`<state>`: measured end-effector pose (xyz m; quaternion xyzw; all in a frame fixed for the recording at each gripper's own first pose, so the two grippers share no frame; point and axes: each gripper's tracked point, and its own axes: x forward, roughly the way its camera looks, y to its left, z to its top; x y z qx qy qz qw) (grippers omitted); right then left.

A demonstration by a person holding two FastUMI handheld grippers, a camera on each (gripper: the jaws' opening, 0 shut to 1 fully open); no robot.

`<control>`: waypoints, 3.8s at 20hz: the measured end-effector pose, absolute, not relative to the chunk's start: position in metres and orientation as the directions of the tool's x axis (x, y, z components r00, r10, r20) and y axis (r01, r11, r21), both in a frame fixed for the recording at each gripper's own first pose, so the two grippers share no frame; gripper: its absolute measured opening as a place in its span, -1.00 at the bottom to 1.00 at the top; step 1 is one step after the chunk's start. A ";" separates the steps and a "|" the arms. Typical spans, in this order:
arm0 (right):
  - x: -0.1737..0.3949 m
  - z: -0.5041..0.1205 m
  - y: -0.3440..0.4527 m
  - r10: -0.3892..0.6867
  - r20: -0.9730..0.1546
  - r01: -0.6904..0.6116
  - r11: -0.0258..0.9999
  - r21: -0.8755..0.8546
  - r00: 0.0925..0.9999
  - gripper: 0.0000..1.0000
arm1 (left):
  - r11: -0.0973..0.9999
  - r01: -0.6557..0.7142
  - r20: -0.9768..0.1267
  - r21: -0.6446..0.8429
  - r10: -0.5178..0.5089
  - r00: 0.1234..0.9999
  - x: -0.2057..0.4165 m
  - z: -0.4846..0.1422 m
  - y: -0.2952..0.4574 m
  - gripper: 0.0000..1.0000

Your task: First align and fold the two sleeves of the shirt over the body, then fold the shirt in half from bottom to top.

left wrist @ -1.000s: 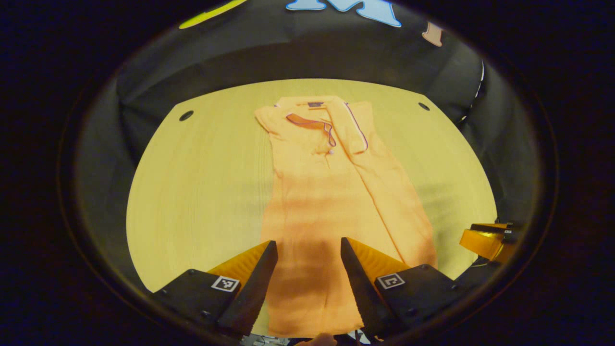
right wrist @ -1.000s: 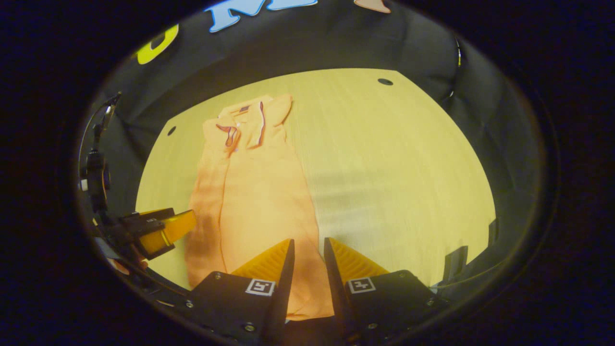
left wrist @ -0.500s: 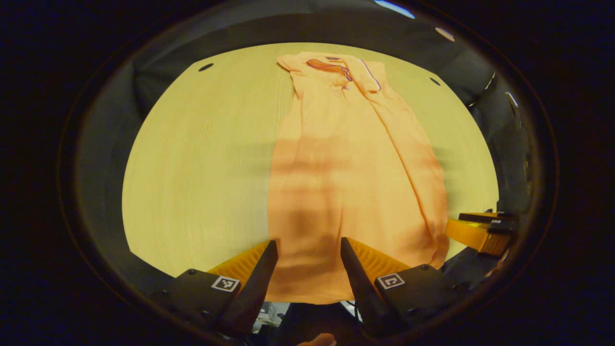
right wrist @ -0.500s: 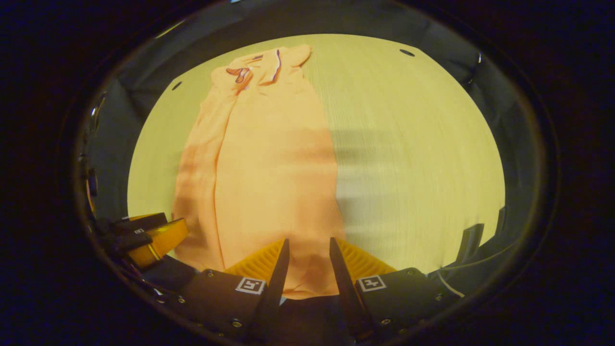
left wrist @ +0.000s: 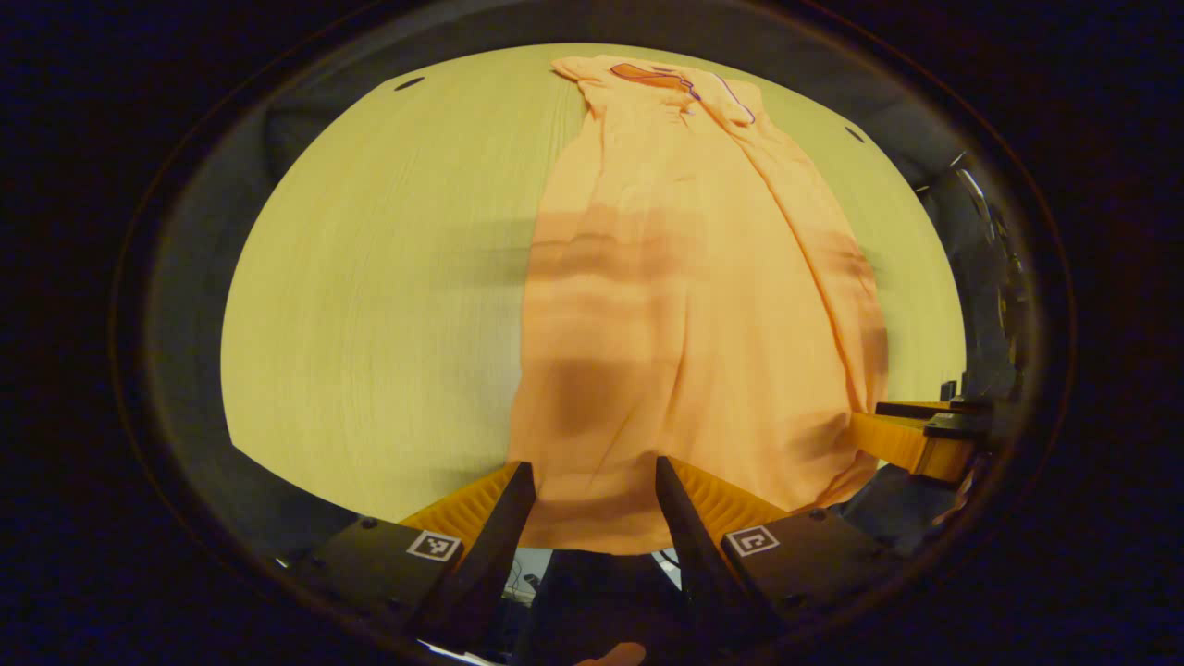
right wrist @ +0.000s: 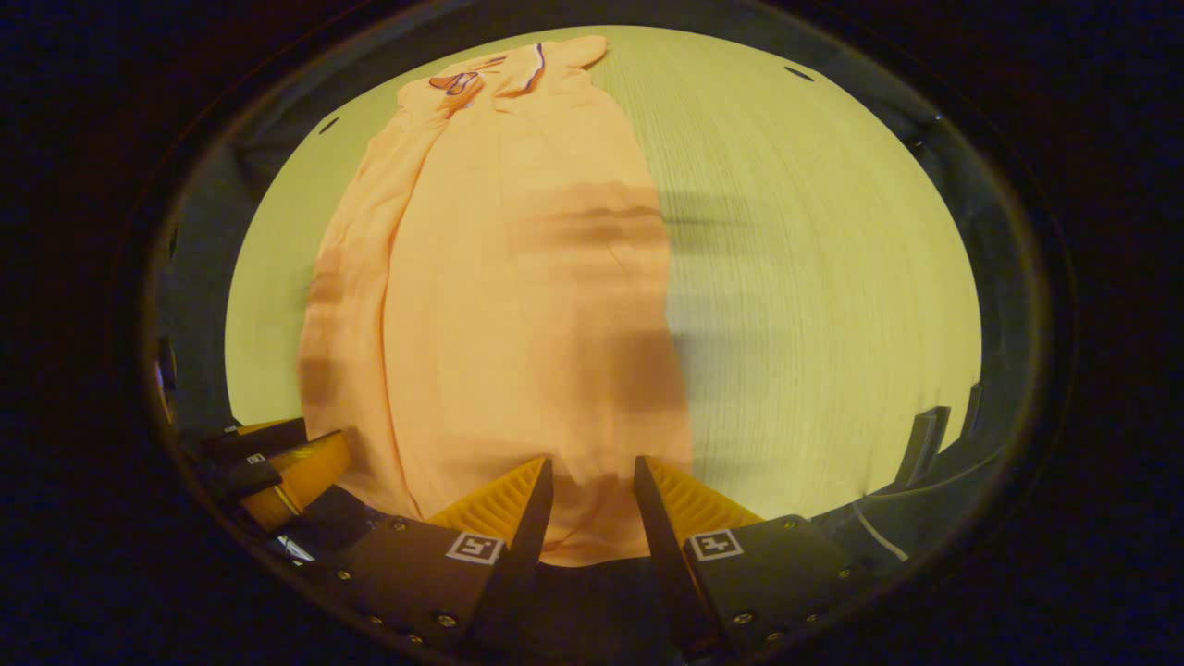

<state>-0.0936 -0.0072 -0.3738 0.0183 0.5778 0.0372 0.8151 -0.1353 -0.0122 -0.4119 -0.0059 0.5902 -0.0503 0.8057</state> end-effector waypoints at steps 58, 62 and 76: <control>-0.059 -0.339 0.007 0.064 -0.941 0.038 0.996 0.081 0.334 -0.99 | 0.999 -0.002 -0.947 -0.049 -0.046 0.317 -0.079 -0.374 -0.016 -0.80; -0.029 -0.314 0.010 0.072 -0.925 0.039 0.995 0.093 0.374 -0.99 | 0.998 0.009 -0.937 -0.058 -0.057 0.345 -0.039 -0.358 -0.017 -0.79; 0.135 -0.227 0.025 0.097 -0.863 -0.026 0.995 0.097 0.496 -0.99 | 0.996 0.091 -0.893 -0.010 -0.049 0.447 0.141 -0.301 -0.013 -0.80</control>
